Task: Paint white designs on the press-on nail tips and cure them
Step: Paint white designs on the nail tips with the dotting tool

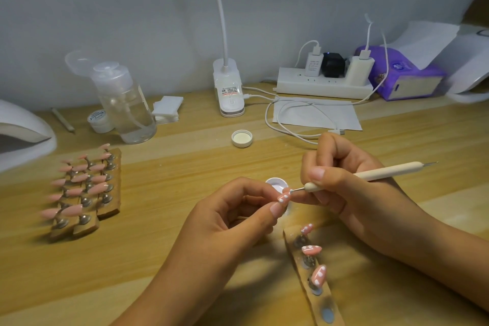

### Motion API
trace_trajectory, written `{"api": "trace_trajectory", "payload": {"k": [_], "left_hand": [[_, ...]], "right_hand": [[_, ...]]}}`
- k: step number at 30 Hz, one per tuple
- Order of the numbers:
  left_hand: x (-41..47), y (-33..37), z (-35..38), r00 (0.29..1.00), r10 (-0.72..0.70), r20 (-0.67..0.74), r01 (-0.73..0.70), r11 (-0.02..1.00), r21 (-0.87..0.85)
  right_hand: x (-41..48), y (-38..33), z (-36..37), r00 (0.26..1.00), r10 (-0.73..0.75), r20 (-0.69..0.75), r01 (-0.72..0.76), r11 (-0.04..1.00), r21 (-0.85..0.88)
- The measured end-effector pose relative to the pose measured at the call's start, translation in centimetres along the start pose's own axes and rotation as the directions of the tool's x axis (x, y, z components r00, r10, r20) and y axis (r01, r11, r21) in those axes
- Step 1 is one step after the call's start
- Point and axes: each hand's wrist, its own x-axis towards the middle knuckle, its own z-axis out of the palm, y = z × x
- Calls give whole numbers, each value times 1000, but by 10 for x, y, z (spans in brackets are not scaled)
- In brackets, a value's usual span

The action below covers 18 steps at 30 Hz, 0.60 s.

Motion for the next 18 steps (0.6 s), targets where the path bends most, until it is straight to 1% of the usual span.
{"api": "trace_trajectory", "payload": {"k": [9, 14, 18], "left_hand": [[-1, 0, 0, 1000, 0, 3, 0, 1000, -8], [-1, 0, 0, 1000, -10, 5, 10, 1000, -13], [0, 0, 0, 1000, -3, 3, 3, 1000, -9]], "right_hand": [[0, 1, -2, 1000, -8, 15, 8, 1000, -29], [1, 2, 0, 1000, -12, -19, 12, 999, 35], [1, 3, 0, 1000, -11, -13, 12, 999, 36]]}}
